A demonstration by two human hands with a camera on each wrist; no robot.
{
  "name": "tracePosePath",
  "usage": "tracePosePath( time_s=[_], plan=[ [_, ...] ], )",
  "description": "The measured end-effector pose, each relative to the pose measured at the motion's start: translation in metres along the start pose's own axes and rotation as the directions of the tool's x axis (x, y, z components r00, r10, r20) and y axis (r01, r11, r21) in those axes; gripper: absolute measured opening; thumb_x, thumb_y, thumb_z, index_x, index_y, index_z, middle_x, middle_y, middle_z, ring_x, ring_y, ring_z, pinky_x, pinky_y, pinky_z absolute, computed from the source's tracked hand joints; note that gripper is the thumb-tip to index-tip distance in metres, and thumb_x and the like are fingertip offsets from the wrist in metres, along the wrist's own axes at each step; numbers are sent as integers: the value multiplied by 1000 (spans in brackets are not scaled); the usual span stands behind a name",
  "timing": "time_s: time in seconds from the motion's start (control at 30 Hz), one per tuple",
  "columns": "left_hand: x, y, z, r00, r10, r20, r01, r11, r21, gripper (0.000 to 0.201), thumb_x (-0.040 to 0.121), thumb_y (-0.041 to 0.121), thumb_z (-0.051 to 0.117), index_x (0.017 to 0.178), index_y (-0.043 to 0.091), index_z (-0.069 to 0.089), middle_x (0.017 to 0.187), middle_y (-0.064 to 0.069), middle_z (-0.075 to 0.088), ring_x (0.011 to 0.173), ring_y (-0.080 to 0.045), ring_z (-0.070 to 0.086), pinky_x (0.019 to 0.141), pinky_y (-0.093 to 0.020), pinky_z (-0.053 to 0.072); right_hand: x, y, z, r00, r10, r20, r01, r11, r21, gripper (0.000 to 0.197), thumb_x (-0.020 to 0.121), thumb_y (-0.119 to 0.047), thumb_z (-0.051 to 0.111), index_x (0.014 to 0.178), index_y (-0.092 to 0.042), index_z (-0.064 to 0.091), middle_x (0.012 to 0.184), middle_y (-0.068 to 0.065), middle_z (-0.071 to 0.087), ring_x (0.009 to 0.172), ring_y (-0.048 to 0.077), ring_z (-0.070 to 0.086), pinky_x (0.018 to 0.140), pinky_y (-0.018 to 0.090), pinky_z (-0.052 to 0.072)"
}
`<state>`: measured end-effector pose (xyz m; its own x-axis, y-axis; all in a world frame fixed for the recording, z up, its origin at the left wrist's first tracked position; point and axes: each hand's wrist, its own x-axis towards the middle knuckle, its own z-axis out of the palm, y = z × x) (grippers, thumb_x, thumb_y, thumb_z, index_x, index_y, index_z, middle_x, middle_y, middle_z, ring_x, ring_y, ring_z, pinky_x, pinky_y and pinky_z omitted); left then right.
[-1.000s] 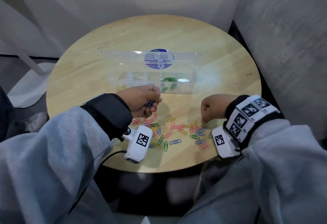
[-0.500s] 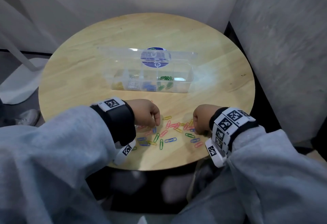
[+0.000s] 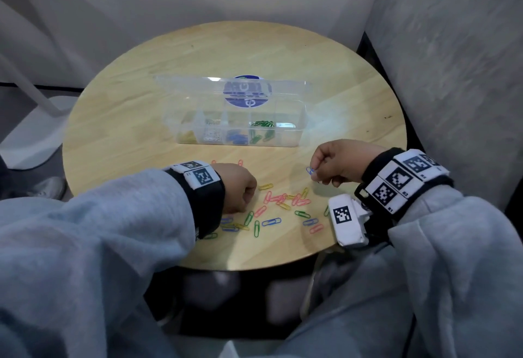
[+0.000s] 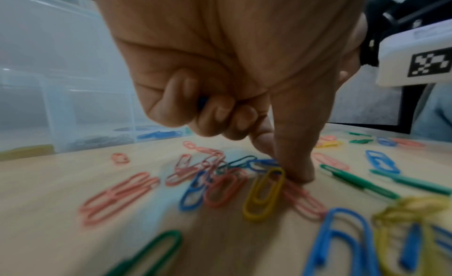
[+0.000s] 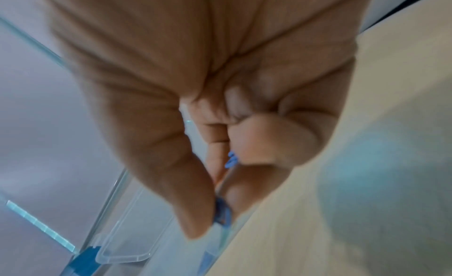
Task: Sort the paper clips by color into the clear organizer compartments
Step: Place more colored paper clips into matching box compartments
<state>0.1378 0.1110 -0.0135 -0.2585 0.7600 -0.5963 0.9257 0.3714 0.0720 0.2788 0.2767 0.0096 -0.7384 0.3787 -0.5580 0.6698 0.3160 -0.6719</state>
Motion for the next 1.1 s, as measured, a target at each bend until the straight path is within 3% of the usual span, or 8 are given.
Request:
tracePosePath(
  time_s=[0.17, 0.27, 0.37, 0.47, 0.57, 0.73, 0.9, 1.1],
  plan=[
    [-4, -13, -1, 998, -60, 6, 58, 935, -349, 16, 82, 19, 59, 68, 23, 52, 66, 7, 56, 58, -10, 48, 59, -22, 40, 3, -4, 6, 997, 6, 74, -25, 965, 262, 24, 90, 10, 46, 75, -6, 57, 63, 5, 50, 53, 13, 52, 48, 14, 51],
    [-12, -22, -10, 995, -91, 45, 89, 558, -825, 24, 83, 2, 54, 65, 14, 44, 55, -2, 51, 41, -8, 41, 40, -16, 32, 5, -9, 10, 995, 18, 103, -54, 930, 363, 29, 90, 13, 33, 72, -1, 52, 65, 11, 47, 57, 20, 50, 43, 16, 48],
    [-24, -32, -21, 994, -83, 70, 77, 93, -993, 11, 63, 5, 47, 62, 12, 38, 49, -2, 52, 36, -10, 45, 31, -11, 28, 9, -11, 14, 993, 54, 104, -87, 934, 345, 31, 89, 10, 29, 70, -3, 49, 67, 14, 48, 58, 21, 52, 42, 18, 47],
    [-33, -38, -26, 998, -54, 39, 37, -32, -999, 12, 58, 7, 41, 61, 15, 34, 52, -3, 49, 35, -11, 44, 31, -10, 26, 10, -12, 18, 989, 86, 118, -119, 943, 311, 31, 90, 7, 28, 69, -4, 49, 70, 15, 49, 57, 20, 54, 47, 20, 47],
    [-33, -32, -26, 994, -87, 62, 75, 154, -985, 17, 59, 3, 44, 63, 16, 35, 52, -2, 44, 34, -10, 38, 34, -10, 21, 8, -11, 19, 987, 91, 132, -129, 937, 324, 29, 90, 6, 31, 70, -4, 49, 72, 14, 49, 48, 15, 58, 45, 17, 49],
    [-23, -15, -7, 999, -40, 34, 50, 916, -399, 25, 71, 25, 72, 64, 22, 49, 63, 6, 51, 57, -12, 43, 55, -24, 35, 6, -7, 21, 988, 87, 130, -111, 974, 197, 27, 87, 8, 48, 66, -8, 46, 61, 11, 54, 53, 17, 54, 43, 18, 48],
    [-21, -5, 13, 997, -17, 74, 12, 998, 68, 34, 66, 40, 76, 71, 24, 46, 71, 10, 50, 72, -15, 48, 52, -24, 32, 2, -7, 22, 994, 67, 84, -34, 938, -345, 35, 75, -18, 75, 59, -18, 44, 50, -4, 45, 46, 12, 38, 47, 23, 33],
    [-20, -11, 9, 996, -84, -18, 85, 995, 45, 28, 73, 41, 72, 73, 24, 50, 67, 11, 48, 68, -14, 48, 50, -22, 30, -1, -8, 31, 974, 206, 99, -103, 782, -615, 23, 72, -28, 77, 68, -18, 56, 69, -3, 57, 69, 17, 52, 68, 29, 46]
  ],
)
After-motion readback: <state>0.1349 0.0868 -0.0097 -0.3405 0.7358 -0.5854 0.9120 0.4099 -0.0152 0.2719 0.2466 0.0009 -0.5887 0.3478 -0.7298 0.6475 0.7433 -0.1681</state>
